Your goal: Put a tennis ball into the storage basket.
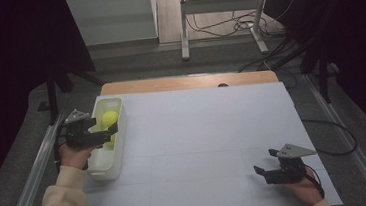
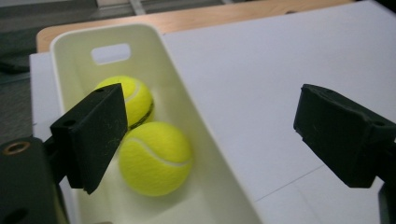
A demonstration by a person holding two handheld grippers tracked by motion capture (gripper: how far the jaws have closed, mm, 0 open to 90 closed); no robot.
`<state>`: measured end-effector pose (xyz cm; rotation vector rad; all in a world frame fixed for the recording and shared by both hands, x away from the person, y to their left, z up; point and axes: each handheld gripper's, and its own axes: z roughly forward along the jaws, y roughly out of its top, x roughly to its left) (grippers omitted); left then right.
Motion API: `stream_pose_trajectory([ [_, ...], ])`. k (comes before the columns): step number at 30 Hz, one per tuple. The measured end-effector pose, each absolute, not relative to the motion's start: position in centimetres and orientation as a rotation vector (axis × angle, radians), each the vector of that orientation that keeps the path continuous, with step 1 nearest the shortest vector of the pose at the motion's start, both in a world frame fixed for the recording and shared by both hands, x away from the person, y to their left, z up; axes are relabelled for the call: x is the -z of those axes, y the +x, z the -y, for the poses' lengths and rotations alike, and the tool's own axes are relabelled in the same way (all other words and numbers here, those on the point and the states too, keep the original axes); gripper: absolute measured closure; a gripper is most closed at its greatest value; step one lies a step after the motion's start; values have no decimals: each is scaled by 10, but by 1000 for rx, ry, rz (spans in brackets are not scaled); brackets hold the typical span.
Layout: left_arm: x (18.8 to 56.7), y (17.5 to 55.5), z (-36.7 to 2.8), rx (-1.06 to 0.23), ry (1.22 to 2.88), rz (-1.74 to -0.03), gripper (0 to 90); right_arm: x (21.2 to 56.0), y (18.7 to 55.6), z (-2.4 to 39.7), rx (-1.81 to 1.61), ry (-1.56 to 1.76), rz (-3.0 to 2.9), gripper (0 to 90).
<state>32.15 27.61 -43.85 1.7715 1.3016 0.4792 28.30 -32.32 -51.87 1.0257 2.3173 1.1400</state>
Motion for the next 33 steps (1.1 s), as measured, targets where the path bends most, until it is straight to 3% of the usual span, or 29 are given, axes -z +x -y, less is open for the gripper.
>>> stream_pose_trajectory([
  [10, 438, 303, -265, -447, 1723, -1200, 119, 520, 283, 324, -1137, 1029, -2314, 135],
  [33, 452, 263, -205, -369, 1782, -994, 123, 518, 278, 322, -1153, 987, -2325, 135],
])
